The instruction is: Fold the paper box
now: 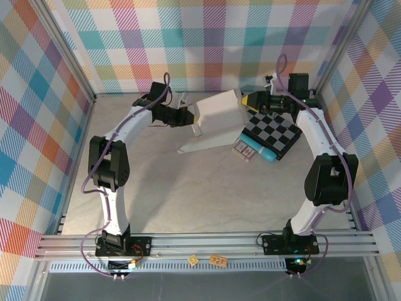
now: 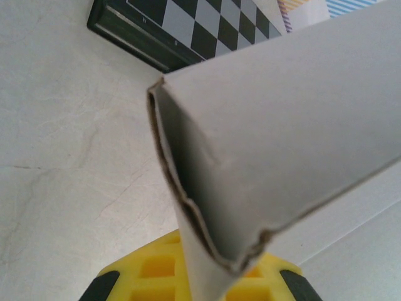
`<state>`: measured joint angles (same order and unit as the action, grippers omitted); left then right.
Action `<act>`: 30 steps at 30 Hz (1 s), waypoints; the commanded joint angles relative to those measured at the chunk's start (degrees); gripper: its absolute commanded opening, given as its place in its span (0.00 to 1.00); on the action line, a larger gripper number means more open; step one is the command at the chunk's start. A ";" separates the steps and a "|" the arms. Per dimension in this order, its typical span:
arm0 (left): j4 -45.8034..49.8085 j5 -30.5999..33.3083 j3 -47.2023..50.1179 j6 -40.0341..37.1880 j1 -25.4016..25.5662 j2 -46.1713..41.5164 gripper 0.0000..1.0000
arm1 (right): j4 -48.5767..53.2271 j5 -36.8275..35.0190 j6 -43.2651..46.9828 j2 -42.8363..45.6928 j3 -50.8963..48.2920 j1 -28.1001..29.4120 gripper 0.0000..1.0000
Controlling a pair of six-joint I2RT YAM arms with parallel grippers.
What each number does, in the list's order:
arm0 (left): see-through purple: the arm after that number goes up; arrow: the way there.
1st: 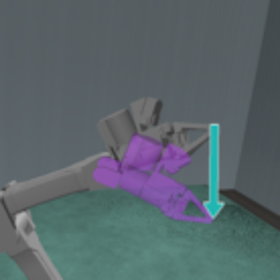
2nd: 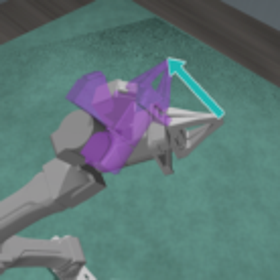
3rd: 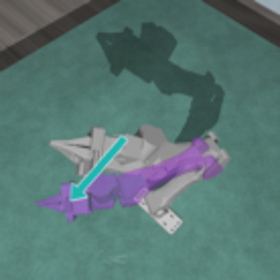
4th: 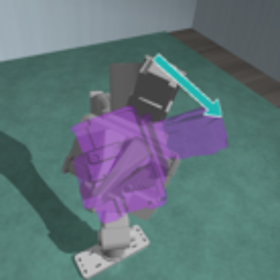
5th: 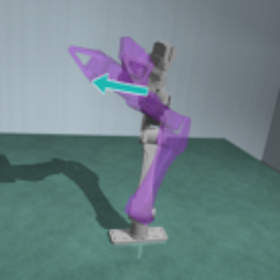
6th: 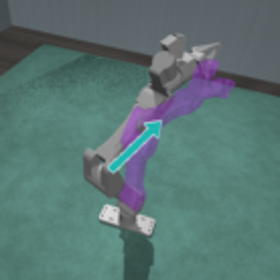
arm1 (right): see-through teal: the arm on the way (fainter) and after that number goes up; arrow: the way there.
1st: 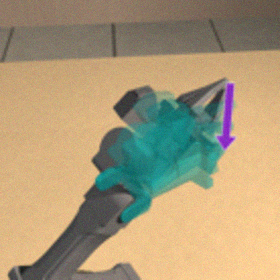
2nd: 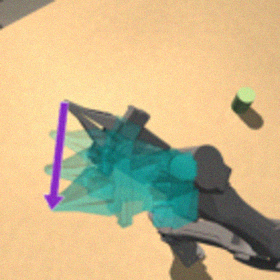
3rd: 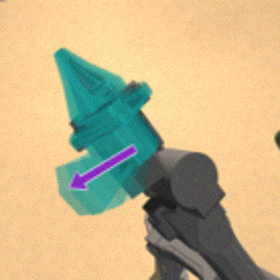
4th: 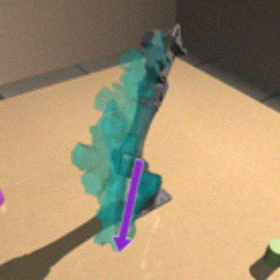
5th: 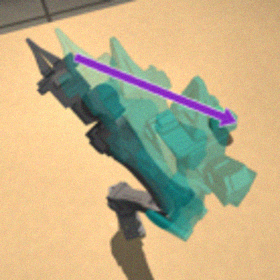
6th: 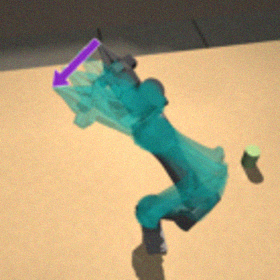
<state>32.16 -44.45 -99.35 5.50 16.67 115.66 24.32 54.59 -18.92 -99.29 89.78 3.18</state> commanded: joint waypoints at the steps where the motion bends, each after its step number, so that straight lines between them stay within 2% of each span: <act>1: 1.73 -0.16 0.72 -0.97 0.73 -4.01 0.00 | 3.15 -2.58 4.43 0.77 3.03 1.52 0.41; 5: 2.03 0.39 1.16 -1.50 0.82 -5.04 0.00 | 6.01 -6.18 7.14 0.71 3.77 2.75 0.41; 11: 2.35 0.59 1.27 -1.57 0.91 -5.88 0.00 | 10.51 -14.16 11.21 0.62 4.18 5.32 0.37; 18: 2.66 1.12 1.44 -1.94 1.17 -6.61 0.00 | 13.73 -29.80 15.40 1.19 4.28 10.06 0.35; 23: 3.25 1.60 1.44 -2.29 1.57 -6.68 0.00 | 16.33 -42.89 17.39 0.17 5.58 13.99 0.29; 30: 4.55 2.74 1.18 -3.10 2.48 -6.54 0.00 | 17.40 -56.22 18.12 -2.15 6.42 19.28 0.14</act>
<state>37.82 -38.13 -97.73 3.38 17.41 112.31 38.63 4.49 -2.13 -99.57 94.63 19.44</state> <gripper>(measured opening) 0.057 0.147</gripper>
